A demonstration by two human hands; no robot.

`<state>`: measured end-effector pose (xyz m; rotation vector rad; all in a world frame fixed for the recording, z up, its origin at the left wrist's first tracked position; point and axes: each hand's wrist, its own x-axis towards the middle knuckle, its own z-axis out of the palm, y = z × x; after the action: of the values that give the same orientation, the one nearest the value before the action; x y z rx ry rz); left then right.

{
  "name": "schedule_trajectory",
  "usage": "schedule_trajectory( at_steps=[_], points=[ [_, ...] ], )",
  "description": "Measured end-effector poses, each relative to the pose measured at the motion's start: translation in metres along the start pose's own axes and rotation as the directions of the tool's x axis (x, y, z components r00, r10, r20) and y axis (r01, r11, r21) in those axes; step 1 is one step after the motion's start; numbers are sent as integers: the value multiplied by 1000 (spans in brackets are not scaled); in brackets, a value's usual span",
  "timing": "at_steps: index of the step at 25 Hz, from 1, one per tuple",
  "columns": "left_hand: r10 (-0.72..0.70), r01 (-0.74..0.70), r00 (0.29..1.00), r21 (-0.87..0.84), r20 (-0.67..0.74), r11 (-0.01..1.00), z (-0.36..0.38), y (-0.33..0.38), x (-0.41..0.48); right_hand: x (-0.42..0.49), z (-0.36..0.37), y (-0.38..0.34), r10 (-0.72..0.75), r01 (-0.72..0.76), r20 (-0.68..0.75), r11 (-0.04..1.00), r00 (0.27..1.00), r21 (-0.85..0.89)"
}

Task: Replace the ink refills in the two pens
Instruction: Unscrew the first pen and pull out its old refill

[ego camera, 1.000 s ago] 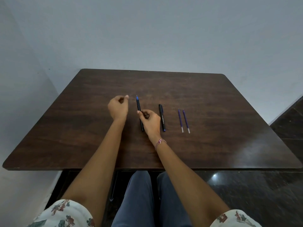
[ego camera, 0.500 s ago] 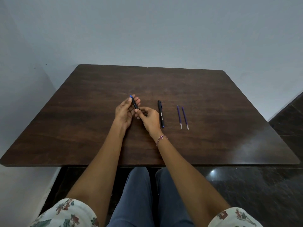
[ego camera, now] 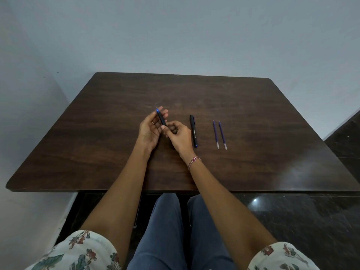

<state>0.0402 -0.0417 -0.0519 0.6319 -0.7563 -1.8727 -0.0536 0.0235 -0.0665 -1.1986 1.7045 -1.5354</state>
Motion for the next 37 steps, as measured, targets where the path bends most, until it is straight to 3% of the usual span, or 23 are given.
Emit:
schedule_trajectory(
  at_steps=[13,20,31,37],
  points=[
    [94,-90,992,46,-79,995,1,-3,3,0,0,2,-35,35,80,999,996,8],
    [-4,4,1000,-10,5,1000,-3,0,-1,-1,1,1,-24,24,46,1000,999,-4],
    [117,-112,990,63,-82,992,2,-1,-1,-3,0,-3,-23,20,51,998,998,57],
    [17,-18,1000,-41,-12,999,-3,-1,1,-4,-2,-4,-32,28,54,998,998,63]
  ],
)
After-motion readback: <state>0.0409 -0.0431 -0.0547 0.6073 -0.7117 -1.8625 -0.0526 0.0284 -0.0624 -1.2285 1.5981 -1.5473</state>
